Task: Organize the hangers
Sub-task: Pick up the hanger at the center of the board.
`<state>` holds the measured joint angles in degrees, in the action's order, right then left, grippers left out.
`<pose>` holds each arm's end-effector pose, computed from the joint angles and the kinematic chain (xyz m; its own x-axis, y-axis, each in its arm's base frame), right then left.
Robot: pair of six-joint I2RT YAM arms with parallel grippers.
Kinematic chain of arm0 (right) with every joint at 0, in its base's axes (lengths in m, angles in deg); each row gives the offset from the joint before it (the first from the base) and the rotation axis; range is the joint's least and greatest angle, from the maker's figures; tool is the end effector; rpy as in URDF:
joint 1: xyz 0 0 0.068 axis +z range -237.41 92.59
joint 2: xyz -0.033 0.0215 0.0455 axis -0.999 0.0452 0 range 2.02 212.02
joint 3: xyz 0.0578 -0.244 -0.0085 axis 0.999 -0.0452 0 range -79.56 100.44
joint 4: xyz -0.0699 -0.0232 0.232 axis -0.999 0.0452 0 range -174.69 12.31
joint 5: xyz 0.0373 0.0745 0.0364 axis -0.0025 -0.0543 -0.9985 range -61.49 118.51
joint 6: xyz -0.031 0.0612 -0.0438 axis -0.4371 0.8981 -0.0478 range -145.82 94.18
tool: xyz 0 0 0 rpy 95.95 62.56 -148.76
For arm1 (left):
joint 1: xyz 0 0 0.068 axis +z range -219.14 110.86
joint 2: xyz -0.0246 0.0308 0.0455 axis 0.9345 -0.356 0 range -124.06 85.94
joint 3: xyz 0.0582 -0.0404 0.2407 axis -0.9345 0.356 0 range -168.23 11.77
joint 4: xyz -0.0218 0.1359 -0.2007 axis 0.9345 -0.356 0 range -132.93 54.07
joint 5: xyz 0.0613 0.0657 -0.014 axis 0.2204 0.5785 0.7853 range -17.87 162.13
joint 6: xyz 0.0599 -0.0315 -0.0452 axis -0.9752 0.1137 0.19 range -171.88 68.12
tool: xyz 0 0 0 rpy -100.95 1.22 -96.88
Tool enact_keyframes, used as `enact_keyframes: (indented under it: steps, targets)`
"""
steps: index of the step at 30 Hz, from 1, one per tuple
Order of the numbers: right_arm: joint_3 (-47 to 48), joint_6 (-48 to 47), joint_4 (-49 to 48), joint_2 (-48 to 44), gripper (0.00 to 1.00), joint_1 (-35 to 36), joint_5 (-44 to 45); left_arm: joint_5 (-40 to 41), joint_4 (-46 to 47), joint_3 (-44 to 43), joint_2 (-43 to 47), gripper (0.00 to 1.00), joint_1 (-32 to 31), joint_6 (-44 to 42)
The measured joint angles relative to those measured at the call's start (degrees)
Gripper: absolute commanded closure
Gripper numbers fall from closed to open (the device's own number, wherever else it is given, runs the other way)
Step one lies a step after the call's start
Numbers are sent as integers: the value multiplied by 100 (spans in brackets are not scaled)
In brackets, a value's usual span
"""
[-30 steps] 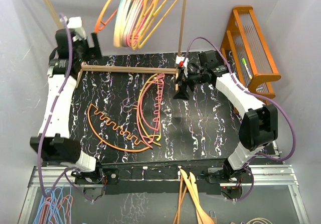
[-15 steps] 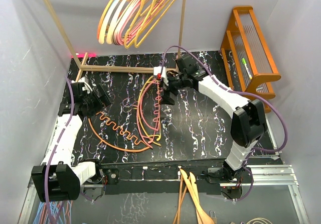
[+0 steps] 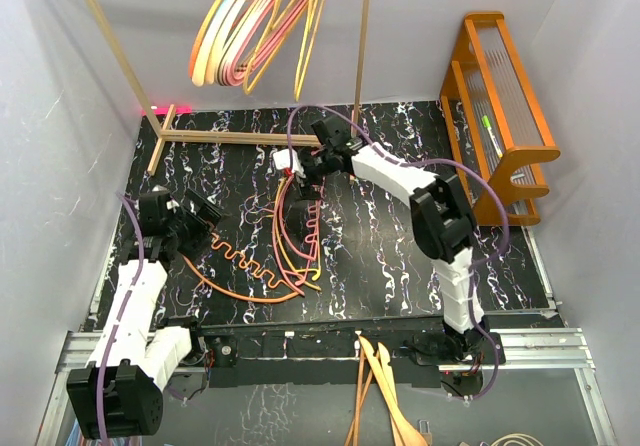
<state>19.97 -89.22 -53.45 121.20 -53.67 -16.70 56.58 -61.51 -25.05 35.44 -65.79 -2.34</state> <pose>0.3450 0.2908 0.2088 0.3937 -0.4946 -0.7748 -0.9189 -0.2344 -0.3173 0.2107 -0.0066 0.2148 -0.5248 -0.7650 -0.3733 -0.3828 0.6038 -0.6992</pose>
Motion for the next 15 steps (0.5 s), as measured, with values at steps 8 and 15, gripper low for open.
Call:
enact_keyframes:
  steps: [8,15]
  targets:
    - [1580,-671,177,1582,39,0,387,566,20,-334,-70,3,2,179]
    - [1805,-1060,426,1766,57,2,581,461,155,-278,-446,3,2,229]
